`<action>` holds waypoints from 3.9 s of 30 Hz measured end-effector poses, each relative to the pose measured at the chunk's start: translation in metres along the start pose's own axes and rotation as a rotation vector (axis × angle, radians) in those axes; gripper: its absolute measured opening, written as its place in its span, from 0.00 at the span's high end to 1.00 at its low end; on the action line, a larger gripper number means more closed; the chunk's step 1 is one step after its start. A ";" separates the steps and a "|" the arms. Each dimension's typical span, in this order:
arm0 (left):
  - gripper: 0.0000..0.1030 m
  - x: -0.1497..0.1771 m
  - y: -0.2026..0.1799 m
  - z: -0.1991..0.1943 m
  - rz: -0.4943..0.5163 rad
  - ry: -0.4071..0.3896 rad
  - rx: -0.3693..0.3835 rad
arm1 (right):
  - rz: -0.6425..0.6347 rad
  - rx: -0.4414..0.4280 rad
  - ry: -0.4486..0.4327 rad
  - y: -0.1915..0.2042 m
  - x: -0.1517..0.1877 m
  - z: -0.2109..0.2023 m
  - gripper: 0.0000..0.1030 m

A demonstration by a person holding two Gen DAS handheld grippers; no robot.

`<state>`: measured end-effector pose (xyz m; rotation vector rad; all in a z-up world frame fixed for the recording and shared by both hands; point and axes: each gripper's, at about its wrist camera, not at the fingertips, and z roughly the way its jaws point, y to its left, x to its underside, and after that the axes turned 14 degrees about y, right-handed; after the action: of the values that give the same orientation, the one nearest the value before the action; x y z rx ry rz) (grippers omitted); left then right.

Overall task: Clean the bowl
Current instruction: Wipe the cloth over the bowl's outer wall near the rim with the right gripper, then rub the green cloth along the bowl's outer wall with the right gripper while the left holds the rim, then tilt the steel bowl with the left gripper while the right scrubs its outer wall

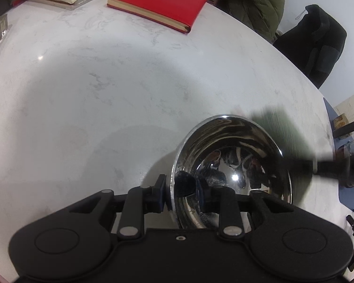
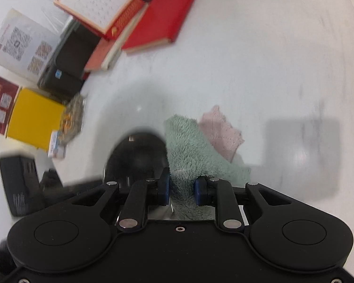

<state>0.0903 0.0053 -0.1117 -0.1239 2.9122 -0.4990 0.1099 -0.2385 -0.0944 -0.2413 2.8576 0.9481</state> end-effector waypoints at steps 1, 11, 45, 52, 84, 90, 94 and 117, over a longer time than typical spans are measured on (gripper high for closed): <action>0.76 0.000 0.000 0.000 -0.004 0.001 0.000 | -0.004 -0.010 -0.006 0.001 -0.004 0.001 0.81; 0.76 0.000 0.000 0.001 -0.015 -0.008 -0.003 | 0.037 -0.013 0.063 -0.008 0.033 0.000 0.81; 0.78 0.000 -0.001 -0.023 0.033 -0.089 -0.011 | 0.062 -0.018 -0.007 -0.008 0.039 -0.003 0.81; 0.91 0.007 0.011 -0.018 -0.012 -0.028 -0.016 | 0.031 -0.006 -0.007 -0.005 0.024 0.001 0.81; 0.73 -0.004 0.005 -0.003 0.011 -0.005 -0.044 | -0.044 0.017 0.019 0.013 0.005 0.002 0.81; 0.74 -0.007 0.002 -0.003 0.058 0.020 -0.052 | -0.003 0.004 0.031 0.006 0.021 -0.001 0.81; 0.74 -0.009 -0.001 -0.002 0.071 0.036 -0.061 | -0.030 -0.031 -0.020 0.010 -0.008 -0.002 0.81; 0.72 -0.017 0.004 0.002 0.035 0.033 -0.018 | 0.051 -0.065 0.072 -0.011 0.022 0.003 0.81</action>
<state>0.1074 0.0104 -0.1120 -0.0681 2.9460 -0.4740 0.0903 -0.2480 -0.1070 -0.2146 2.9144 1.0645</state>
